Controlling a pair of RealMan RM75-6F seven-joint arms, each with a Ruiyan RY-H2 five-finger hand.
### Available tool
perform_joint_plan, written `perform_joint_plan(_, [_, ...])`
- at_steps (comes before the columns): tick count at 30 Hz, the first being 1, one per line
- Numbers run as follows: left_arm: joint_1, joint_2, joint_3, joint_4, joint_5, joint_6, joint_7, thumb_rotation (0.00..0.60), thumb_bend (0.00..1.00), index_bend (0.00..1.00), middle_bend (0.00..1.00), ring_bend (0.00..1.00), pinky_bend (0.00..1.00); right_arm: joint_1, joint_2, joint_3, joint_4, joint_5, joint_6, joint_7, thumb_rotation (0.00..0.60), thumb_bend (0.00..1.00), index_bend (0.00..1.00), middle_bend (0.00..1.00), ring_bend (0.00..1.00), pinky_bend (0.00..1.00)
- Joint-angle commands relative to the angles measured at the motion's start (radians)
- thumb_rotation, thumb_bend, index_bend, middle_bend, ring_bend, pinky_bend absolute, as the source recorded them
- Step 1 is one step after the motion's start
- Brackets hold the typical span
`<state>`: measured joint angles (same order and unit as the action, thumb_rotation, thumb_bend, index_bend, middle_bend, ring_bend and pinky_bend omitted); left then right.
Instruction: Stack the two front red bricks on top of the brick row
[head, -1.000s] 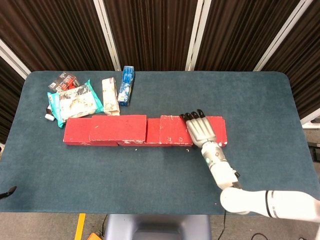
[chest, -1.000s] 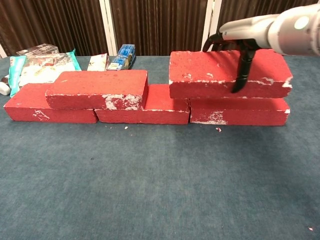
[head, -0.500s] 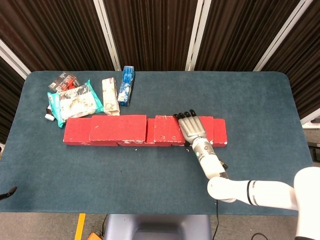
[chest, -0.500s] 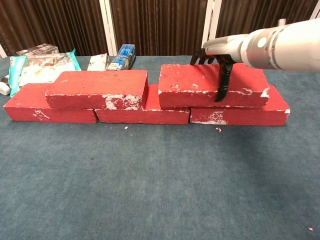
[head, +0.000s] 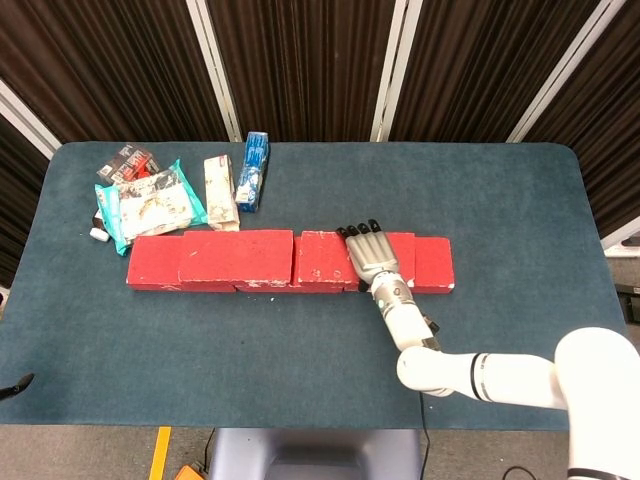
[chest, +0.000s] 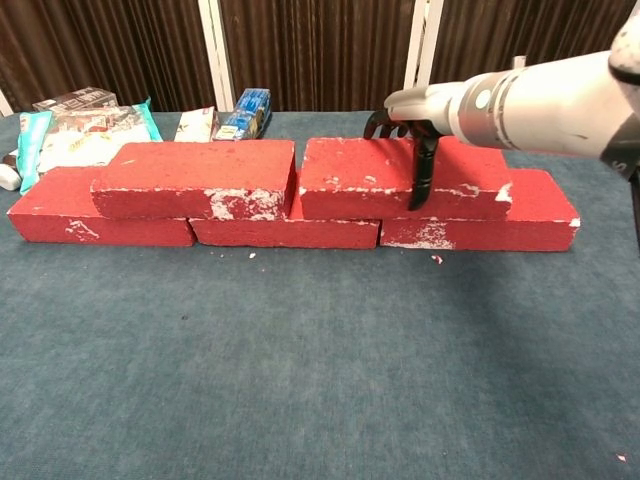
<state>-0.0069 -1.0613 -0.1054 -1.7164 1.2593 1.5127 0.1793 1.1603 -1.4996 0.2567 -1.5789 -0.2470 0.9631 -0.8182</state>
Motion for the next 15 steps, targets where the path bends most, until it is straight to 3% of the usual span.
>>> perform_joint_plan(1, [0.000,0.000,-0.001,0.000,-0.003,0.000,0.000,0.600,0.00,0.00,0.00,0.00,0.05,0.008,-0.009,0.000,0.009,0.005,-0.001,0.004,0.600,0.06,0.30,0.27,0.21,0.00])
perform_joint_plan(15, [0.000,0.002,-0.005,0.003,-0.010,-0.001,-0.008,0.600,0.00,0.00,0.00,0.00,0.06,0.037,-0.035,0.001,0.035,0.028,0.008,0.010,0.600,0.06,0.31,0.27,0.20,0.00])
